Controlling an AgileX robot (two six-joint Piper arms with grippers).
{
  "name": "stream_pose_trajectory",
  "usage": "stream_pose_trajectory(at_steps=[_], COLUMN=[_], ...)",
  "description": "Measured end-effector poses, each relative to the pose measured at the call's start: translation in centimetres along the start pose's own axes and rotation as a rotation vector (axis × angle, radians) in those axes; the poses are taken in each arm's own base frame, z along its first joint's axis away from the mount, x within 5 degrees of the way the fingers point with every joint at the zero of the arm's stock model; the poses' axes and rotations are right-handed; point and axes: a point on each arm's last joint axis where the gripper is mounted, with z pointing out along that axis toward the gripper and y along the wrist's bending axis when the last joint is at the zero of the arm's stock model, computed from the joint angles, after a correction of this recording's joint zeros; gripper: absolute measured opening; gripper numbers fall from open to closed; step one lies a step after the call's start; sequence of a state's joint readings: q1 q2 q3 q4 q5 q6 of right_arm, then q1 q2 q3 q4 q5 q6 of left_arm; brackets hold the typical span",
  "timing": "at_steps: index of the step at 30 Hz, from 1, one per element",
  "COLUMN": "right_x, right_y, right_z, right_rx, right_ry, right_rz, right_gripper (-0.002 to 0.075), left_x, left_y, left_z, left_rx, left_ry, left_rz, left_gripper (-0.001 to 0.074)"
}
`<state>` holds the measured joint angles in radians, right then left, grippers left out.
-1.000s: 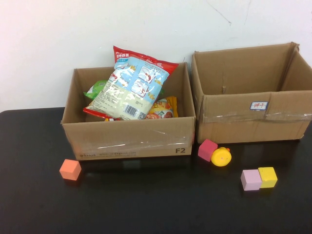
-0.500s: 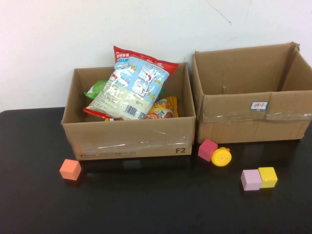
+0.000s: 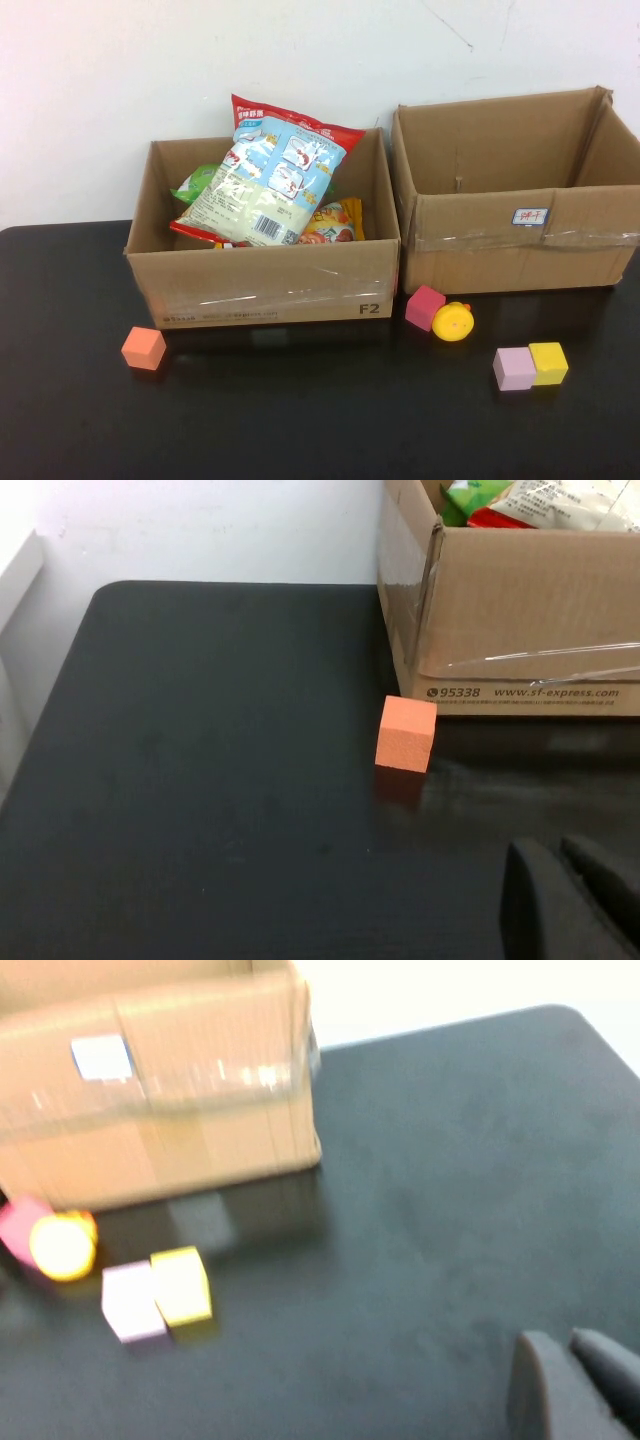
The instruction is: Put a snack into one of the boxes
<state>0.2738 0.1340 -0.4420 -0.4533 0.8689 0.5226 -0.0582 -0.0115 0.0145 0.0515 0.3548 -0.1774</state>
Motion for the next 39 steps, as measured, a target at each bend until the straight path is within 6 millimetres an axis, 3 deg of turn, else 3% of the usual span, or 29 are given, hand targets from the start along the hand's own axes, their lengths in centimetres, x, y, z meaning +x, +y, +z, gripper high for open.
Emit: stream_pose_trajectory(at_steps=[6,19,26,31,34,39], right_x=[0.6,0.8,0.5,0.2,0.7,2.4], right_y=[-0.8,-1.0,-0.1,1.0,1.4,2.0], right_z=[-1.8,-1.9,-1.6,-1.9,-1.2,1.9], right_rx=[-0.03,-0.022,-0.065,-0.081,-0.059,-0.068], right_ry=[-0.121,-0.137,-0.215,-0.29,-0.302,-0.402], right_rz=[0.046,0.042,-0.25,-0.354,-0.345,-0.298], right_gripper=[0.0029,0.0029,0.0029,0.0028,0.0029,0.0029], left_x=[0.0,0.0,0.0,0.0,0.0,0.0], left_y=[0.0,0.0,0.0,0.0,0.0,0.0], left_z=[0.0,0.0,0.0,0.0,0.0,0.0], left_rx=[0.0,0.0,0.0,0.0,0.0,0.0], left_ry=[0.001,-0.001,-0.001,-0.001,-0.001,-0.001], left_rz=[0.0,0.0,0.0,0.0,0.0,0.0], left_gripper=[-0.0001,-0.0001,-0.0001,-0.0001,-0.0001,-0.0001])
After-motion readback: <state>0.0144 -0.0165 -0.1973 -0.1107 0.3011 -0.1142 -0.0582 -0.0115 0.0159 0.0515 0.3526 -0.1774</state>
